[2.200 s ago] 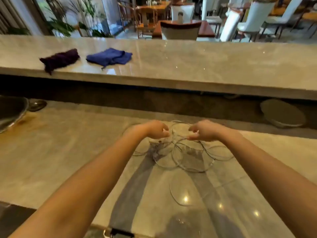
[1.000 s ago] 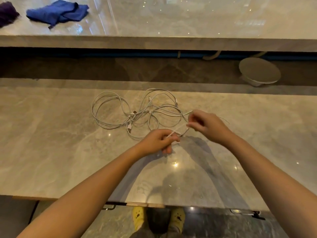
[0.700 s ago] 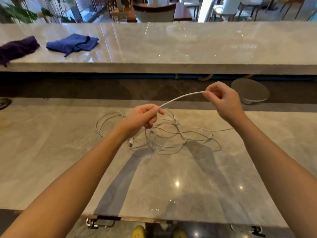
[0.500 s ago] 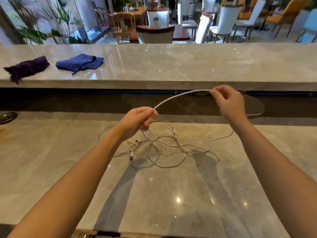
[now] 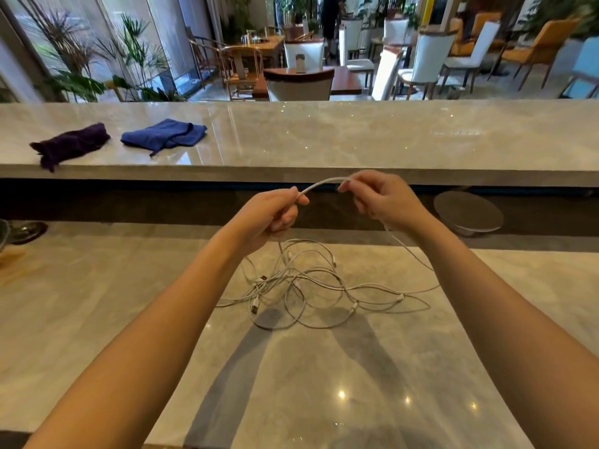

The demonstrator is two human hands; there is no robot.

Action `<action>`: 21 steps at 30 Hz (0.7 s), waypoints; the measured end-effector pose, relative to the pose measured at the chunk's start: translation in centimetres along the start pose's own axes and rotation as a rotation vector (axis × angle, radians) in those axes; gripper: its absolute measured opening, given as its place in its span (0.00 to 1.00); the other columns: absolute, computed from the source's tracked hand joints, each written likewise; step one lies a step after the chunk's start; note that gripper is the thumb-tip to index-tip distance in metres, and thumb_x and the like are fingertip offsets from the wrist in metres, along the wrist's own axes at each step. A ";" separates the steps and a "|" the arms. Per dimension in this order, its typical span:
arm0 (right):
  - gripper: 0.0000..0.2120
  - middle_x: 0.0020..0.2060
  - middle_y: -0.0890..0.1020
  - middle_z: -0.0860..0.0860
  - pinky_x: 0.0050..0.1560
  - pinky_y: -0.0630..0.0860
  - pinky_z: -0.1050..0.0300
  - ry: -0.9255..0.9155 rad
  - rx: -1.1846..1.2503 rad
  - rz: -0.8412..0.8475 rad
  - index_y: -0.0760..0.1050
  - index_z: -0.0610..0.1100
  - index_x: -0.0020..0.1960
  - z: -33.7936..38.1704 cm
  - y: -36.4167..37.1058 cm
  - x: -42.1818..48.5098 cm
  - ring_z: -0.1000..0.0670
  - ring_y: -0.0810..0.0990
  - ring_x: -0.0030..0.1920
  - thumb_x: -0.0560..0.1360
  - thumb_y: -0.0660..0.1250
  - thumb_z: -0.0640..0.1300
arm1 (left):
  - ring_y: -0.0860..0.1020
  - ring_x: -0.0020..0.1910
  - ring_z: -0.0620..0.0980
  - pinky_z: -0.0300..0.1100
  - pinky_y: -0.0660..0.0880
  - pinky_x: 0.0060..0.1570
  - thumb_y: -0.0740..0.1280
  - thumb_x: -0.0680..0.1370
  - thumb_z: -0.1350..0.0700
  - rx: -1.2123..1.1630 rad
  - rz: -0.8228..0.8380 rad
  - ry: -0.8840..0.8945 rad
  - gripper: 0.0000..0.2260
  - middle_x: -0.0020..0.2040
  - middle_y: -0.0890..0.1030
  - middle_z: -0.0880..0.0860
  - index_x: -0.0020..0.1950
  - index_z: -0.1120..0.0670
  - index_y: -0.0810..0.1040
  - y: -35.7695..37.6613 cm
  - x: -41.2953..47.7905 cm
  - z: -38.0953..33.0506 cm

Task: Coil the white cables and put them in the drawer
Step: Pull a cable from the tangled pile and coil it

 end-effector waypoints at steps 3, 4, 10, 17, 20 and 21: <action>0.12 0.27 0.71 0.50 0.26 0.63 0.71 0.049 0.049 -0.135 0.79 0.42 0.49 -1.5 -1.4 0.8 0.60 0.68 0.23 0.80 0.58 0.46 | 0.62 0.22 0.41 0.32 0.60 0.23 0.53 0.82 0.56 -0.254 0.160 0.050 0.13 0.25 0.68 0.46 0.49 0.56 0.76 0.3 -1.5 -1.2; 0.14 0.27 0.72 0.50 0.26 0.64 0.71 0.075 0.002 -0.104 0.79 0.42 0.47 -2.4 -0.8 0.7 0.61 0.68 0.23 0.80 0.57 0.47 | 0.62 0.21 0.40 0.31 0.61 0.21 0.53 0.81 0.56 -0.328 0.189 0.074 0.14 0.24 0.67 0.46 0.49 0.56 0.77 0.3 -1.9 -2.1; 0.16 0.29 0.75 0.51 0.37 0.72 0.60 0.170 -0.072 0.059 0.76 0.44 0.42 -7.4 6.1 -2.9 0.57 0.72 0.29 0.81 0.53 0.46 | 0.63 0.23 0.42 0.31 0.59 0.23 0.52 0.82 0.56 -0.771 0.037 0.226 0.13 0.28 0.70 0.47 0.61 0.57 0.72 -1.9 -0.5 -6.0; 0.14 0.38 0.80 0.52 0.41 0.77 0.50 -0.113 -0.654 0.320 0.75 0.46 0.46 -1.6 10.5 -4.7 0.51 0.77 0.38 0.79 0.55 0.53 | 0.77 0.35 0.45 0.37 0.75 0.37 0.52 0.83 0.58 0.113 -0.152 0.213 0.14 0.37 0.77 0.51 0.66 0.49 0.69 0.2 0.5 -3.5; 0.11 0.35 0.77 0.55 0.37 0.75 0.57 -0.286 -0.650 0.183 0.75 0.48 0.46 4.2 7.3 -4.0 0.54 0.76 0.34 0.78 0.57 0.52 | 0.77 0.32 0.43 0.37 0.75 0.37 0.54 0.82 0.57 0.380 -0.068 0.113 0.11 0.35 0.77 0.51 0.60 0.54 0.74 2.0 0.5 -1.0; 0.11 0.34 0.77 0.56 0.36 0.74 0.60 -0.301 -0.611 0.129 0.77 0.48 0.48 5.4 5.8 -3.5 0.55 0.76 0.33 0.77 0.59 0.51 | 0.74 0.29 0.43 0.37 0.73 0.33 0.54 0.82 0.57 0.406 -0.014 0.065 0.11 0.33 0.76 0.50 0.57 0.54 0.75 2.2 0.4 -0.1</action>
Point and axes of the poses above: each hand's wrist, its own x-axis towards the middle knuckle, its own y-axis out of the palm, z = x × y, the point moved 10 cm from there along x, towards the middle knuckle
